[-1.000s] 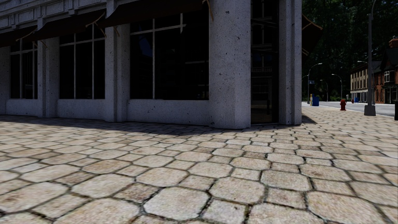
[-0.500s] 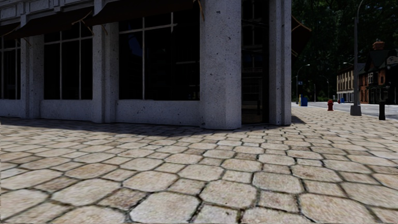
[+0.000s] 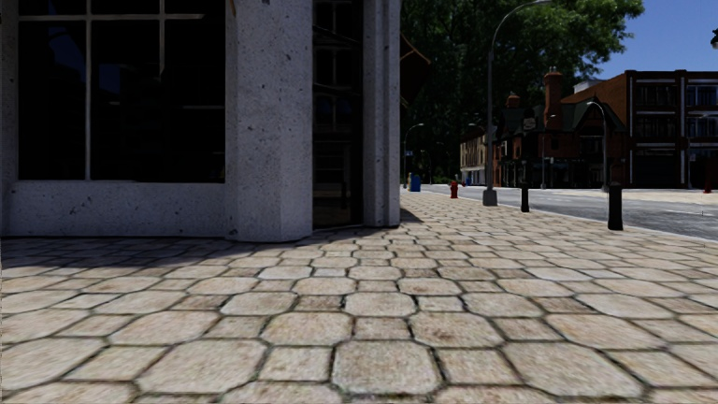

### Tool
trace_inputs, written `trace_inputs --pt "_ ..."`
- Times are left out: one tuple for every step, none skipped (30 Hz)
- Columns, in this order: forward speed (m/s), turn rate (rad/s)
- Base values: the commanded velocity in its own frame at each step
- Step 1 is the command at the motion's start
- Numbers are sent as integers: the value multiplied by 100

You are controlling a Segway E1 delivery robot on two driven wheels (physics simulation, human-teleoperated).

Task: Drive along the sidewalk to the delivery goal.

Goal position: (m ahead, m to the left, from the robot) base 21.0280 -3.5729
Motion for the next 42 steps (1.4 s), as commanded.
trace_inputs --pt "200 -84" --pt "200 -84" --pt "200 -84" --pt "200 -84" --pt "200 -84" --pt "200 -84" --pt "200 -84" --pt "200 -84" --pt "200 -84" --pt "200 -84" --pt "200 -84" --pt "200 -84" --pt "200 -83" --pt "200 -68" --pt "200 -68" --pt "200 -63" --pt "200 -61" --pt "200 -19" --pt "200 -19" --pt "200 0" --pt "200 0" --pt "200 0" --pt "200 0" --pt "200 0" --pt "200 0" --pt "200 0" --pt "200 0" --pt "200 0" --pt "200 0" --pt "200 0" --pt "200 0" --pt "200 0" --pt "200 0" --pt "200 0" --pt "200 0" --pt "200 0" --pt "200 0" --pt "200 0" --pt "200 0" --pt "200 0" --pt "200 0" --pt "200 0"
